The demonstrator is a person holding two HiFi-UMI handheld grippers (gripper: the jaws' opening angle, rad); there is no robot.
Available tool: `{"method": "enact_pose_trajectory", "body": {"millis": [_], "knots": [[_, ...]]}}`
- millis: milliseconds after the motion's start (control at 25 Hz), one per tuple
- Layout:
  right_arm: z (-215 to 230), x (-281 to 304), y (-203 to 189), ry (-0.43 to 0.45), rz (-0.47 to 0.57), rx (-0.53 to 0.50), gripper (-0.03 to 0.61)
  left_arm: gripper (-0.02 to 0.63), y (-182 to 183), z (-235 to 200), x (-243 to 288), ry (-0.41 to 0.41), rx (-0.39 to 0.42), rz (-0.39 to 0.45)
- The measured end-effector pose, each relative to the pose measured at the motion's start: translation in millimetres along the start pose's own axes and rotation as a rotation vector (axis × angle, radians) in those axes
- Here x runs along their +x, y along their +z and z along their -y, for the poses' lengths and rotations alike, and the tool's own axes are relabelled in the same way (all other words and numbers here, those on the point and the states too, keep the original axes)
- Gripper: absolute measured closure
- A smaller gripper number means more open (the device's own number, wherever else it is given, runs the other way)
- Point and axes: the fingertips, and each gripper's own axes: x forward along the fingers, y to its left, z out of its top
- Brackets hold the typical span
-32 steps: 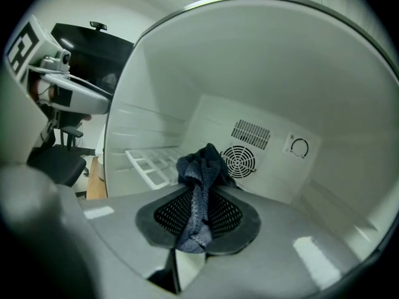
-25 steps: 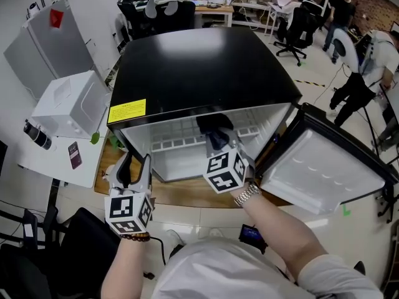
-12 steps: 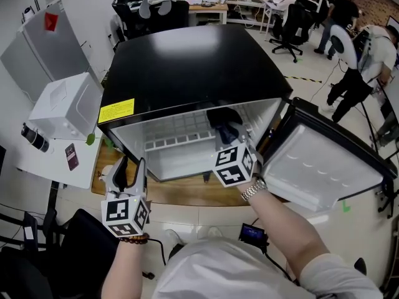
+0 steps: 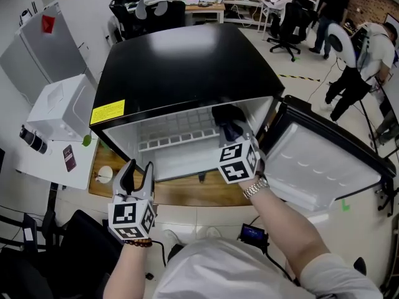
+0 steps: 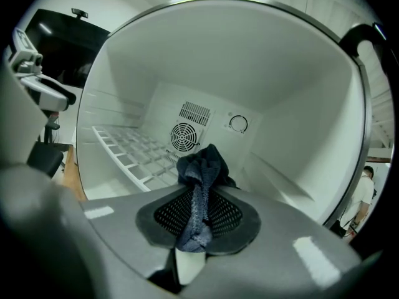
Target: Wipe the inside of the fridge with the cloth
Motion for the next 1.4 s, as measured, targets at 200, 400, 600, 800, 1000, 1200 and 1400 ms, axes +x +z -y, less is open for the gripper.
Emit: {"method": "enact_pose_trajectory", "body": {"millis": [200, 400, 600, 800, 1000, 1200, 1400], "knots": [[1.5, -4.5, 3.3, 0.006, 0.011, 0.02, 0.518, 0.425, 6.8, 21.2, 10.2, -0.049, 0.014, 0.01], [0.0, -22.4, 20.3, 0.062, 0.081, 0.078, 0.518, 0.425, 20.8, 44.4, 25.7, -0.128, 0.027, 0.036], [-4.7, -49.9, 35.9, 0.176, 0.154, 0.138, 0.518, 0.425, 34.3, 70.9, 42.7, -0.251, 0.057, 0.055], [-10.1, -85.0, 54.2, 0.341, 0.222, 0.2, 0.518, 0.413, 45.2, 100.7, 51.8, -0.436, 0.084, 0.089], [-17.0, -122.5, 68.6, 0.522, 0.276, 0.254, 0.518, 0.353, 60.6, 136.4, 43.8, -0.657, 0.095, 0.141], [-14.6, -149.8, 77.6, 0.611, 0.316, 0.28, 0.518, 0.324, 55.5, 174.1, 29.7, -0.815, 0.146, 0.122], [-10.8, -167.6, 84.2, 0.608, 0.359, 0.21, 0.518, 0.324, 42.7, 188.1, 22.2, -0.995, -0.304, -0.01]]}}
